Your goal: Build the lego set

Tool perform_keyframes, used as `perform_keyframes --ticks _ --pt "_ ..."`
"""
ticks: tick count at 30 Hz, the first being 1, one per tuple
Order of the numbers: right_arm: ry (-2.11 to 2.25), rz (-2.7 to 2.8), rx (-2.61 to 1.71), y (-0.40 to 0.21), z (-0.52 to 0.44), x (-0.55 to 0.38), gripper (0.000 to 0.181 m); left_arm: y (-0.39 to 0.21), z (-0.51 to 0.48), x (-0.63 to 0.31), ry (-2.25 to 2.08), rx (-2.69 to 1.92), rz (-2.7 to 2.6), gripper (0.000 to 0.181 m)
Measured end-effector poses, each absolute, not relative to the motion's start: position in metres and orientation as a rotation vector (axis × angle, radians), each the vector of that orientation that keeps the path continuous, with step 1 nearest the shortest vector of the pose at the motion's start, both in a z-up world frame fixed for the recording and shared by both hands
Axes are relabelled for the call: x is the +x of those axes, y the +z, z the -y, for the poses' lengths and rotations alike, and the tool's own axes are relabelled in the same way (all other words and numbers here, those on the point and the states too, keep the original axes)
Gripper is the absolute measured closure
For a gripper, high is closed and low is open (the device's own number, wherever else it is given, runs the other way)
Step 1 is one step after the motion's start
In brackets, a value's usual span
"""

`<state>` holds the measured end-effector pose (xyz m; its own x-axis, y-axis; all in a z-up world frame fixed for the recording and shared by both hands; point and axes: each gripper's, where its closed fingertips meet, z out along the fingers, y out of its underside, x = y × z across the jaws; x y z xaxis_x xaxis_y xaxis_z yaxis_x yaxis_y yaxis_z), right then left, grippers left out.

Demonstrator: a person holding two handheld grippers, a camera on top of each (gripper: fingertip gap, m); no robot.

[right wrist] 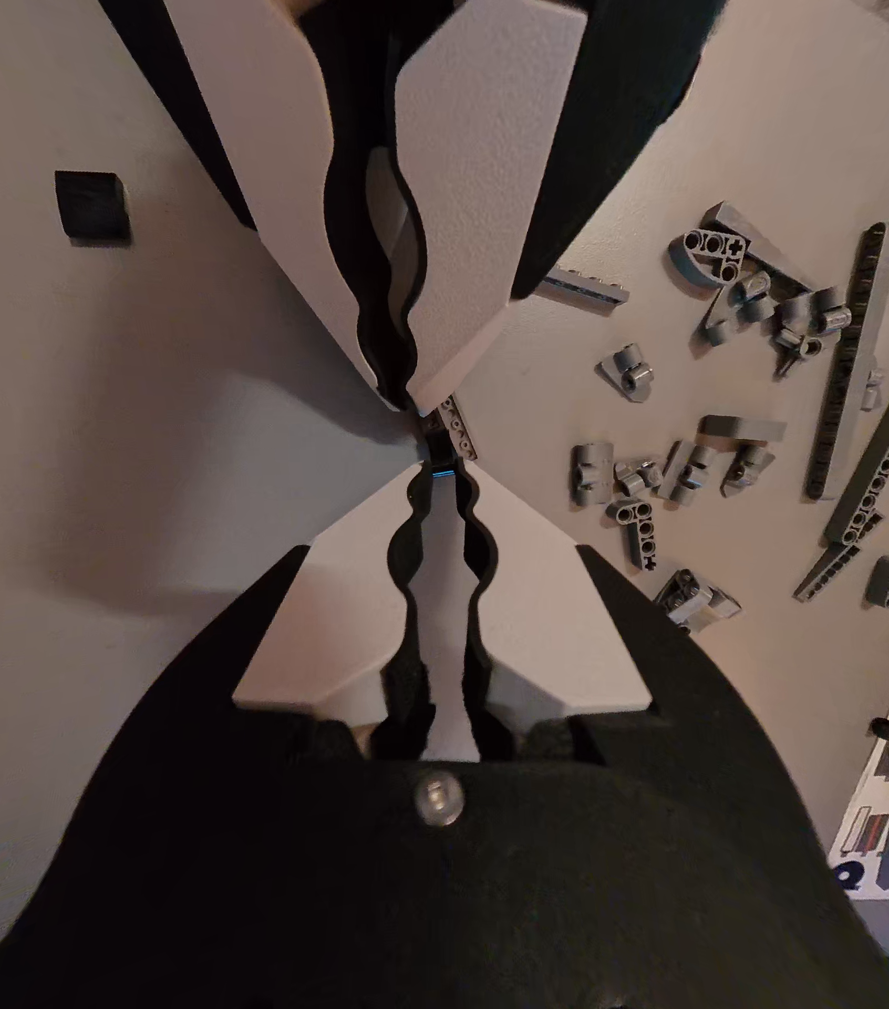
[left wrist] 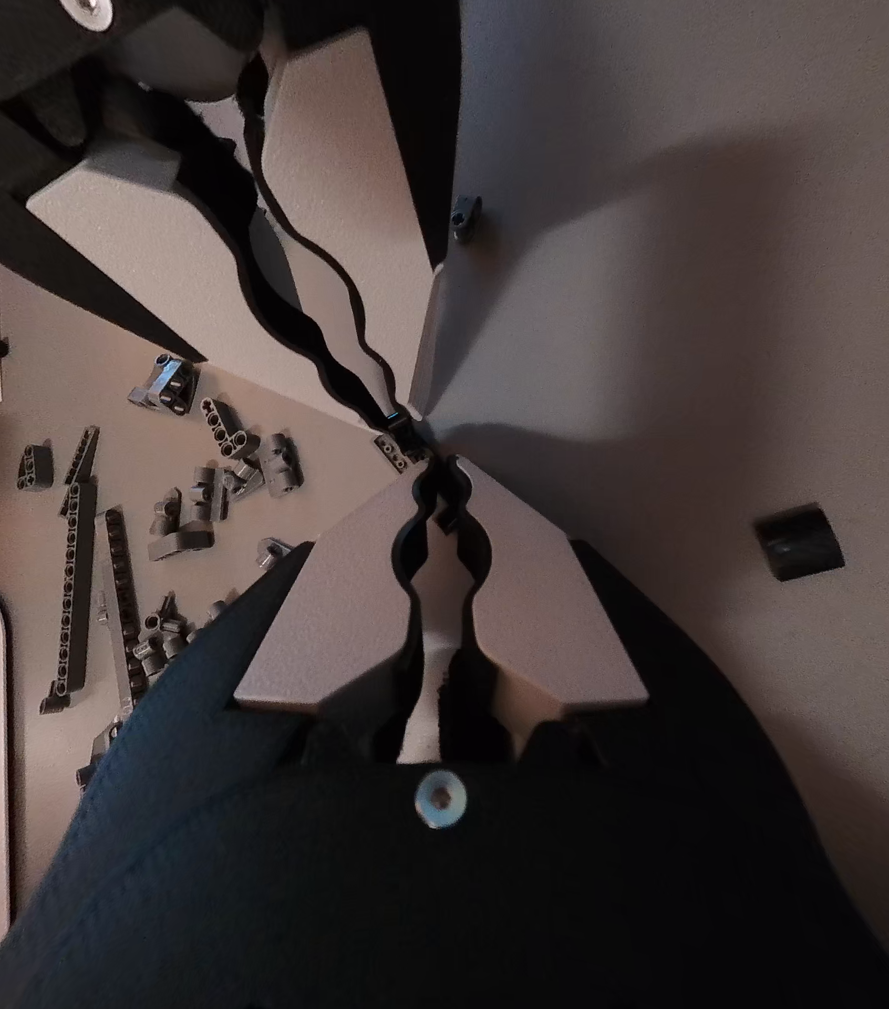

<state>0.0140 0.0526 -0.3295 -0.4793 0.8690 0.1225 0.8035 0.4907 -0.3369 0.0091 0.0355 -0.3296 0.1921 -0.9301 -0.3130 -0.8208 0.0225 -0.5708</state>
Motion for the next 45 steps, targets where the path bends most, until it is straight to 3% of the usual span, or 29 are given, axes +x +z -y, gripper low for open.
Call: perform_keyframes --ticks 45 --pt "0.484 2.383 -1.446 -0.3277 -0.052 0.0142 0.169 -0.3291 -0.0361 0.0083 -0.216 -1.782 -1.649 0.181"
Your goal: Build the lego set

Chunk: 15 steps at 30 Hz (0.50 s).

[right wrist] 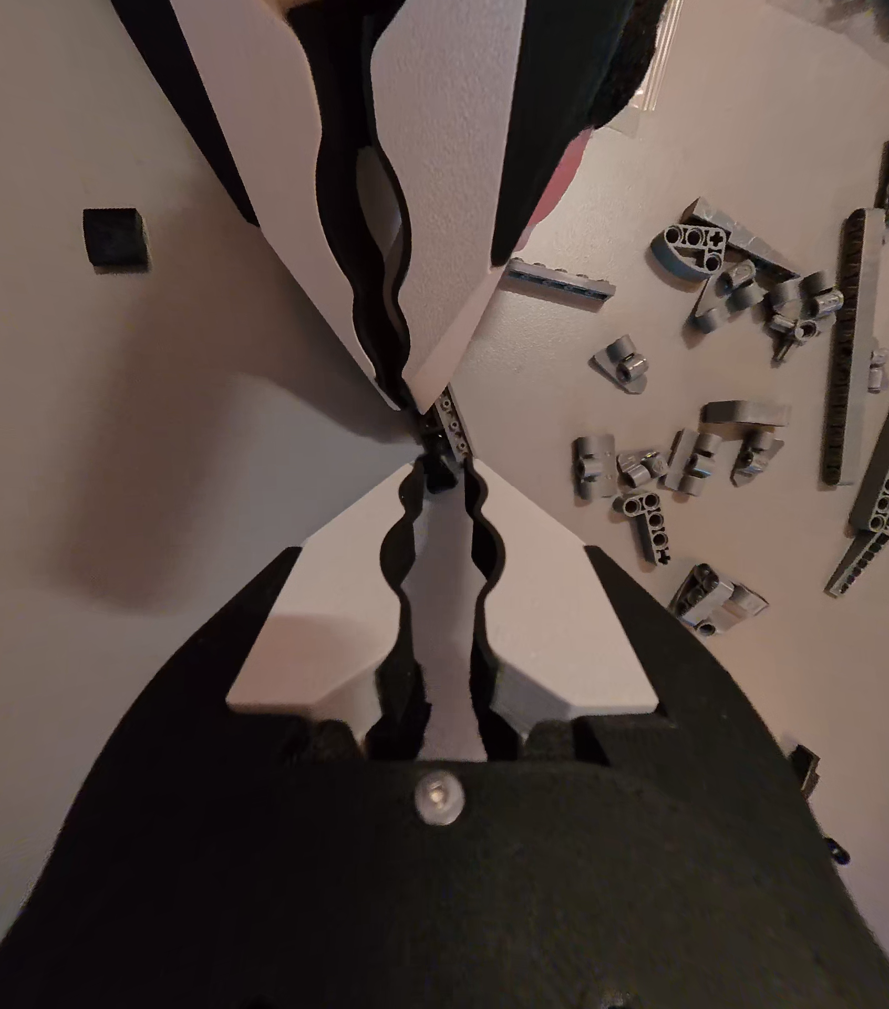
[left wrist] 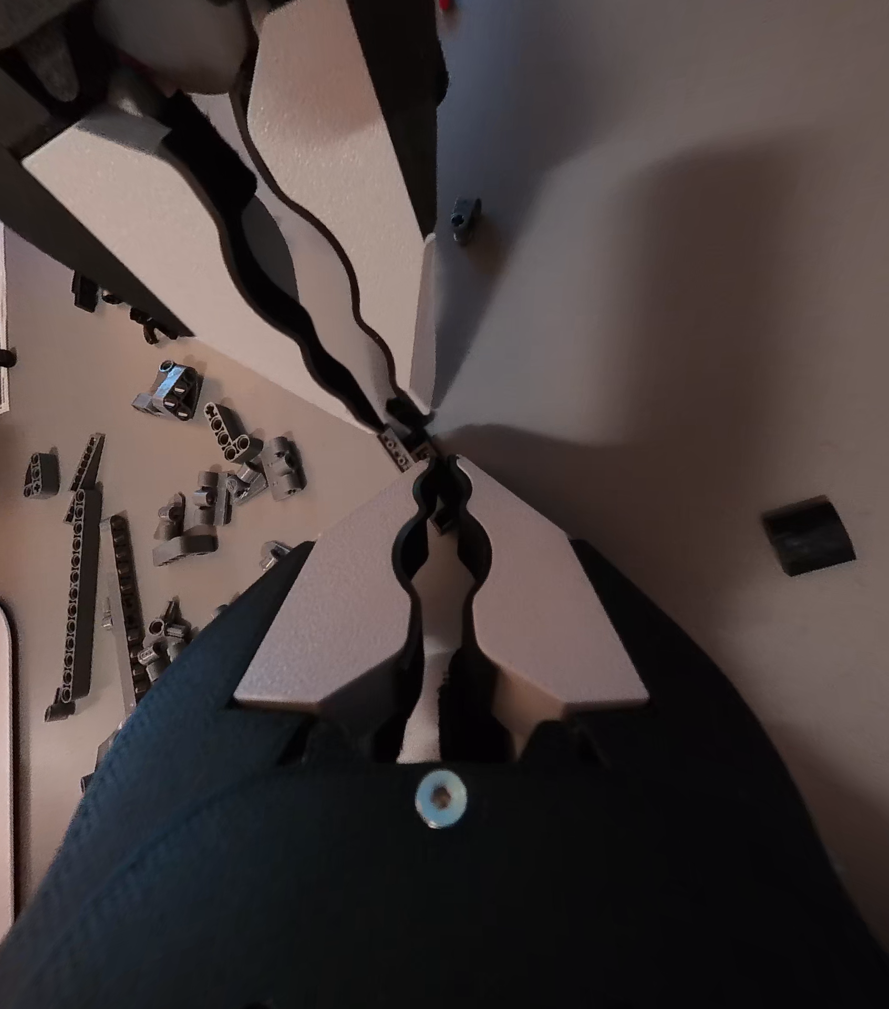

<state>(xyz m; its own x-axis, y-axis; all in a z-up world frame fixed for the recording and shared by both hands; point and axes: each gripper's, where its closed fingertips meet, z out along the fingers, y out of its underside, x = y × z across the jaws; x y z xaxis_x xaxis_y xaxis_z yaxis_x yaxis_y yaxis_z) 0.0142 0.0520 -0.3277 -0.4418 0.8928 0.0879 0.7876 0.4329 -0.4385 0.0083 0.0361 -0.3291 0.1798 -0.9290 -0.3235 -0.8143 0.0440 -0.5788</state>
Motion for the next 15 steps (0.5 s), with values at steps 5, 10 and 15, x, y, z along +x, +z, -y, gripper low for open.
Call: perform_keyframes --ticks 5,10,15 --pt "0.487 2.369 -1.449 -0.328 -0.053 0.013 0.171 -0.329 -0.036 0.008 -0.199 -1.77 -1.652 0.181" --pt "0.518 2.343 -1.466 -0.323 -0.054 0.018 0.168 -0.328 -0.035 0.008 -0.179 -1.759 -1.656 0.181" --pt "0.535 2.361 -1.449 -0.324 -0.053 0.027 0.168 -0.326 -0.035 0.007 -0.167 -1.766 -1.655 0.181"
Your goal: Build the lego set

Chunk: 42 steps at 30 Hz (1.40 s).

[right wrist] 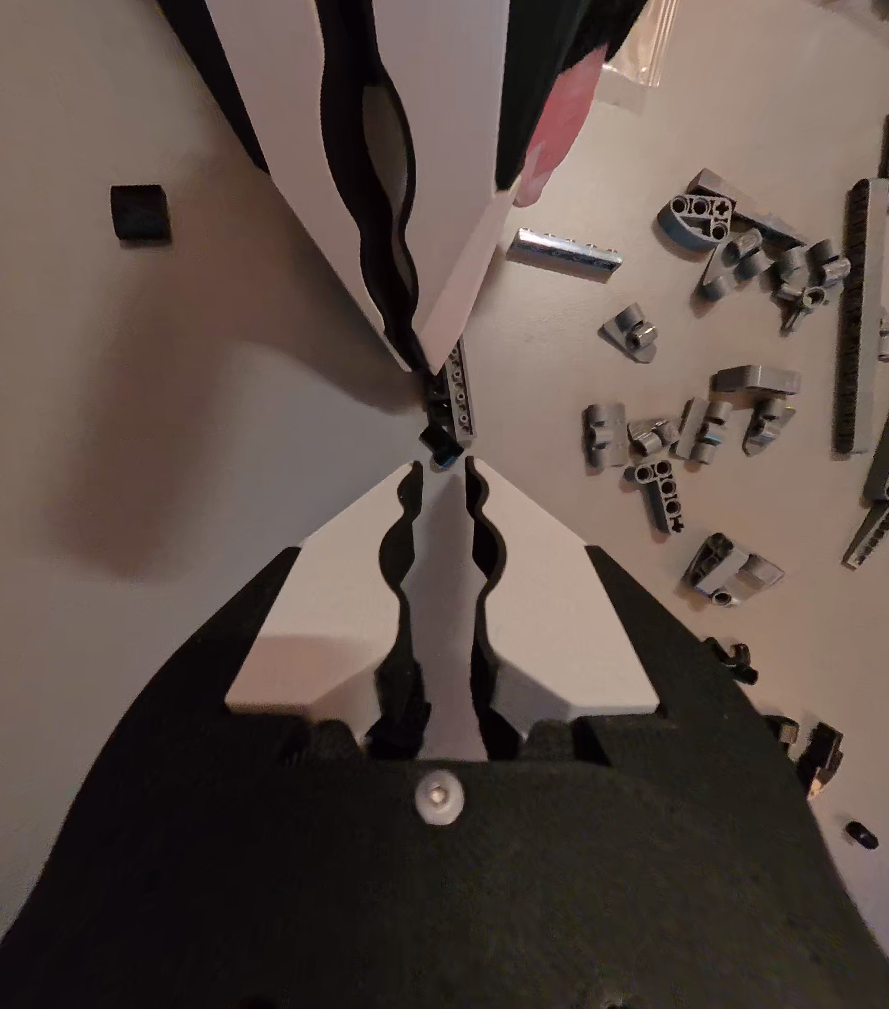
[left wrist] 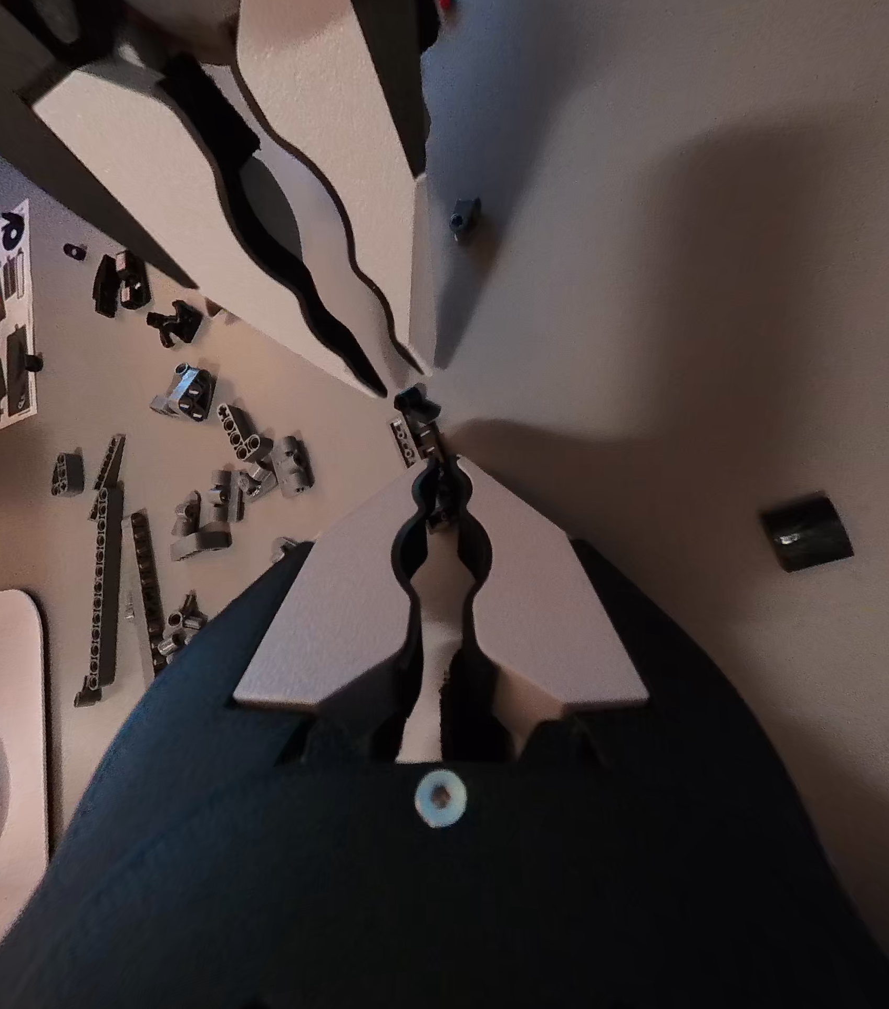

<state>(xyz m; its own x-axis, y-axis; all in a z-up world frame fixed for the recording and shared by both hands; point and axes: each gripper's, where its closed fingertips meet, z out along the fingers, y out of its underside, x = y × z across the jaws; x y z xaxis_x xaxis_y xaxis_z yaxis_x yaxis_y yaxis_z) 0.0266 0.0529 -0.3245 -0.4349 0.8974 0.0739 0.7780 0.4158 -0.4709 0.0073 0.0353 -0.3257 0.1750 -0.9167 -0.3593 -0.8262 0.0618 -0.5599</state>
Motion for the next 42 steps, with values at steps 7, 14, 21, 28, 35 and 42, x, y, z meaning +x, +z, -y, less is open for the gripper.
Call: perform_keyframes --ticks 7,14,21,28,35,42 --pt "0.546 2.35 -1.484 -0.332 -0.052 0.024 0.172 -0.329 -0.034 0.006 -0.142 -1.793 -1.656 0.18" --pt "0.567 2.275 -1.583 -0.333 -0.053 0.021 0.176 -0.329 -0.035 0.008 -0.128 -1.824 -1.606 0.181" --pt "0.638 2.155 -1.739 -0.331 -0.059 0.021 0.177 -0.329 -0.038 0.014 -0.09 -1.881 -1.521 0.18" --pt "0.725 2.048 -1.826 -0.328 -0.06 0.019 0.177 -0.33 -0.037 0.018 -0.072 -1.899 -1.495 0.179" --pt "0.746 2.017 -1.856 -0.33 -0.059 0.018 0.178 -0.329 -0.037 0.02 -0.069 -1.897 -1.503 0.179" --pt "0.736 2.016 -1.872 -0.328 -0.06 0.018 0.177 -0.328 -0.039 0.019 -0.04 -1.872 -1.512 0.179"
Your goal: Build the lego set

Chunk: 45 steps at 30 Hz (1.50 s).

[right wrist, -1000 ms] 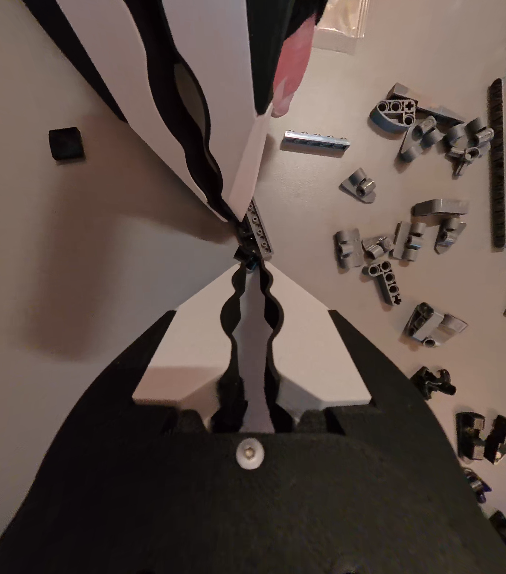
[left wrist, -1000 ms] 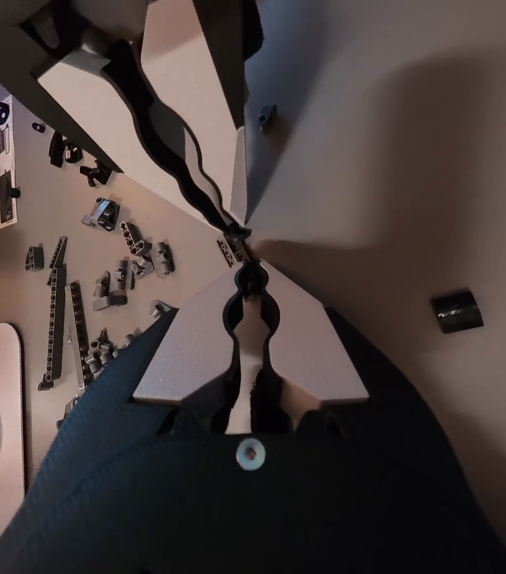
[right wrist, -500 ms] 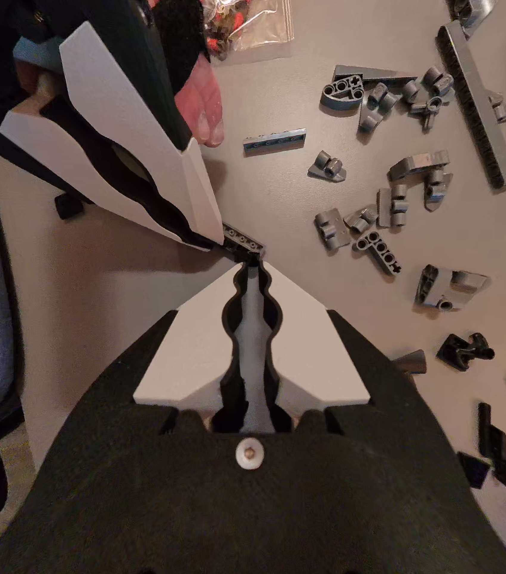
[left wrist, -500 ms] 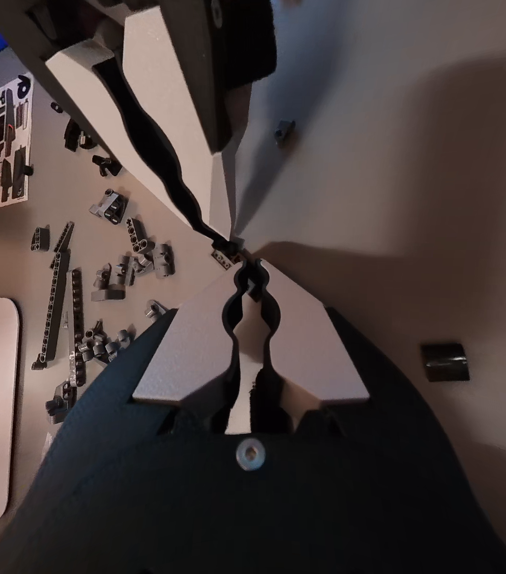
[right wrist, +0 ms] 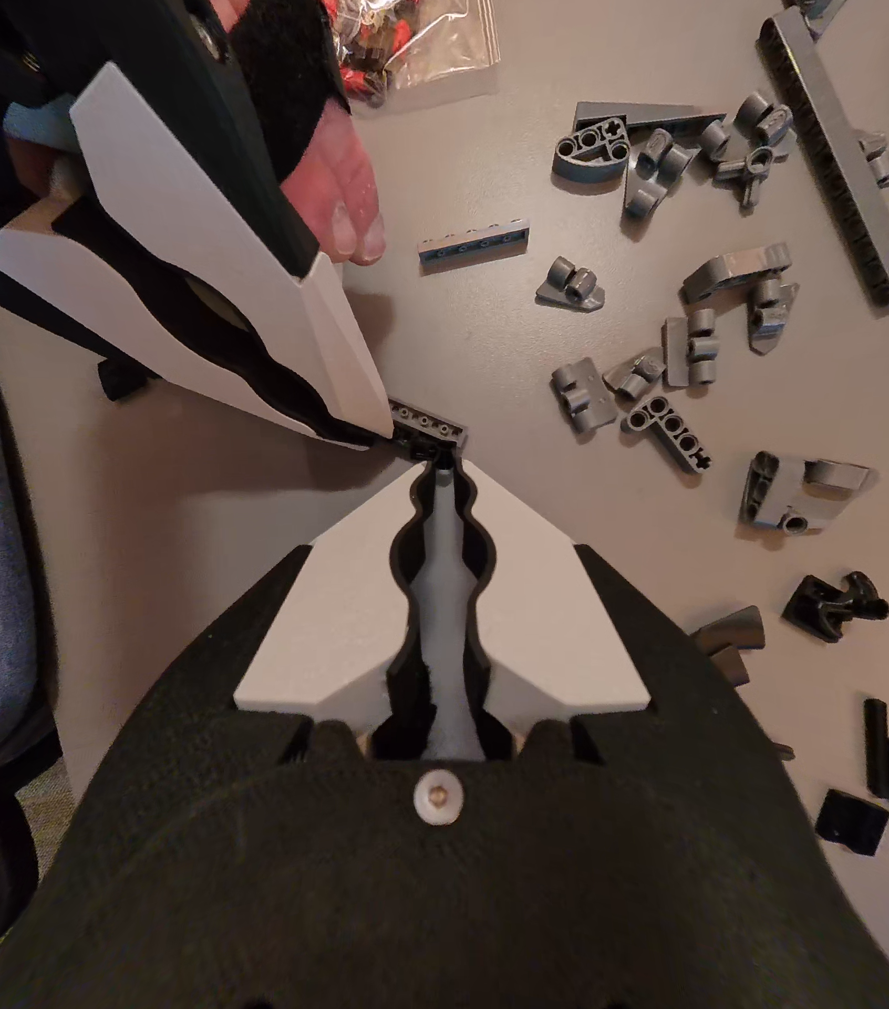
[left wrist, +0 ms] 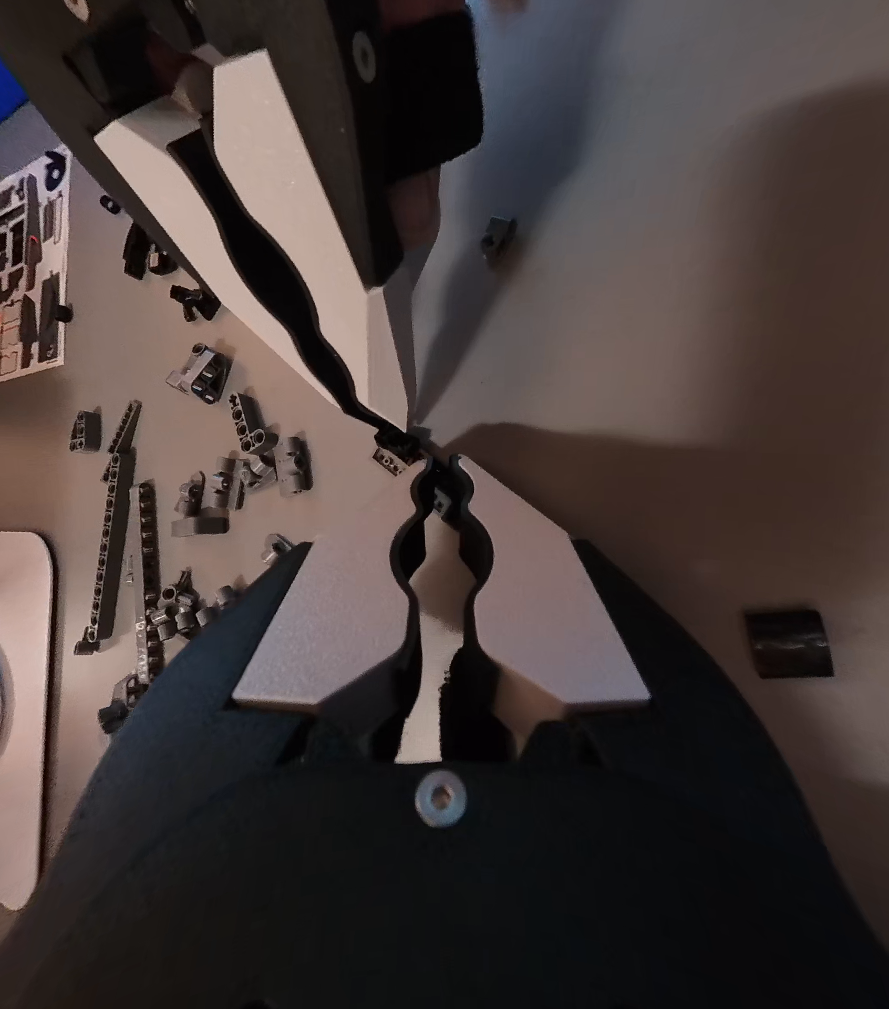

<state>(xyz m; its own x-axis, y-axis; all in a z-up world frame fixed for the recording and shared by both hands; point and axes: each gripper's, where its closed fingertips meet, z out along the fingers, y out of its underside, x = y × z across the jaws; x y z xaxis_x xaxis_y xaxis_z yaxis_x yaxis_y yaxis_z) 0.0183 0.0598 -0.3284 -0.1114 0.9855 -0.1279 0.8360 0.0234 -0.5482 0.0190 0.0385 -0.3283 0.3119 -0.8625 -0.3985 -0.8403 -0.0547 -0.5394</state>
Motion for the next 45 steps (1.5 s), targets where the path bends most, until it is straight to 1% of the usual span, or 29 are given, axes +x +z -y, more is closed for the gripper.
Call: perform_keyframes --ticks 3,10,20,23,45 --pt "0.742 2.012 -1.877 -0.328 -0.06 0.018 0.178 -0.322 -0.038 0.022 -0.057 -1.843 -1.501 0.18" --pt "0.752 2.001 -1.89 -0.329 -0.06 0.017 0.178 -0.316 -0.044 0.022 -0.025 -1.798 -1.497 0.178" --pt "0.752 1.999 -1.899 -0.33 -0.058 0.014 0.179 -0.325 -0.048 0.018 -0.02 -1.825 -1.488 0.181" --pt "0.757 2.0 -1.898 -0.329 -0.058 0.013 0.181 -0.326 -0.048 0.016 -0.035 -1.833 -1.483 0.181" --pt "0.768 1.988 -1.859 -0.322 -0.056 0.006 0.181 -0.327 -0.046 0.013 -0.12 -1.865 -1.397 0.181"
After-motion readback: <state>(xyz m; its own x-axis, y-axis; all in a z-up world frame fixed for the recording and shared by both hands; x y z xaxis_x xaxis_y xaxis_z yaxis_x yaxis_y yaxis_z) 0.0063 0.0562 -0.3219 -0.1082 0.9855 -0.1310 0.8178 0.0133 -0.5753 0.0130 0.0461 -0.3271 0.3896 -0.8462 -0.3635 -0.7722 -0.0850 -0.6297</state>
